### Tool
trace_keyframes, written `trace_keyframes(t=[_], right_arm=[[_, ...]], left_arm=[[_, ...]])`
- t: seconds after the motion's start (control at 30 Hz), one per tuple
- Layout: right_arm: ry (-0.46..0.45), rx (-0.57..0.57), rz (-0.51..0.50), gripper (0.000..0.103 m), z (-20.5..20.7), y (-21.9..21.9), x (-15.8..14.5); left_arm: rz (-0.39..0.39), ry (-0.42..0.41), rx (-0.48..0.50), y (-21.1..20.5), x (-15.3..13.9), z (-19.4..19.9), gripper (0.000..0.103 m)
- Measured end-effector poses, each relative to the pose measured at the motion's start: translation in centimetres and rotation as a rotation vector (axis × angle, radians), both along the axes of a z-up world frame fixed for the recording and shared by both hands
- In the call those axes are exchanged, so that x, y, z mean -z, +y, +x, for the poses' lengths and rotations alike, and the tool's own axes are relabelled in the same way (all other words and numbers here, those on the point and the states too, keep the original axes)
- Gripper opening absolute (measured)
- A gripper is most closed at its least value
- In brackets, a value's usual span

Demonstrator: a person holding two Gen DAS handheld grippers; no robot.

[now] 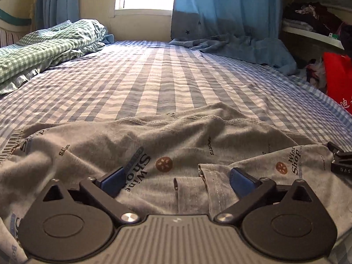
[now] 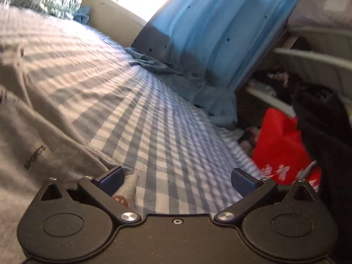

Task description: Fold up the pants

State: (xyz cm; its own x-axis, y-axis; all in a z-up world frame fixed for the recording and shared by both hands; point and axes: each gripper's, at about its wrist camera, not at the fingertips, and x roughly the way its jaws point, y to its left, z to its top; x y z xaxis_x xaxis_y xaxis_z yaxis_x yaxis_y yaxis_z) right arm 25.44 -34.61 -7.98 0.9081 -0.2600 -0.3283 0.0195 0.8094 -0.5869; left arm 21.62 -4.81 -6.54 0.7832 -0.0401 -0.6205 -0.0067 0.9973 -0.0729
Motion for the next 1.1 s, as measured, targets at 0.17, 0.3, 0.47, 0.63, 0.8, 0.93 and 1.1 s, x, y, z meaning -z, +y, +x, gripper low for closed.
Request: trace_keyframes(t=[0.17, 0.3, 0.47, 0.63, 0.8, 0.93, 1.1], right_arm=[[-0.046, 0.041, -0.013, 0.102, -0.6, -0.6, -0.5], [-0.149, 0.106, -0.026, 0.102, -5.3, 0.0, -1.3], [-0.143, 0.125, -0.054, 0.102, -9.7, 0.6, 1.0], [-0.108, 0.198, 0.093, 0.102, -9.5, -0.6, 0.7], [-0.141, 0.022, 0.054, 0.102, -9.0, 3.0, -2.0], [-0.089, -0.177, 0.047, 0.102, -6.0, 8.0, -3.3], [-0.039, -0.364, 0.013, 0.102, -0.3, 17.0, -3.3]], left_arm=[[-0.008, -0.004, -0.001, 0.1, -0.1, -0.3, 0.102], [0.040, -0.056, -0.052, 0.1, -0.8, -1.7, 0.103], [0.121, -0.082, -0.034, -0.3, -0.4, -4.8, 0.102], [0.019, -0.084, -0.023, 1.4, -0.3, -6.0, 0.102], [-0.074, -0.160, -0.065, 4.4, -1.2, -9.2, 0.103], [-0.101, -0.220, -0.171, 8.5, -2.5, -12.3, 0.103], [-0.161, -0.182, -0.339, 14.4, -2.7, -14.0, 0.103]])
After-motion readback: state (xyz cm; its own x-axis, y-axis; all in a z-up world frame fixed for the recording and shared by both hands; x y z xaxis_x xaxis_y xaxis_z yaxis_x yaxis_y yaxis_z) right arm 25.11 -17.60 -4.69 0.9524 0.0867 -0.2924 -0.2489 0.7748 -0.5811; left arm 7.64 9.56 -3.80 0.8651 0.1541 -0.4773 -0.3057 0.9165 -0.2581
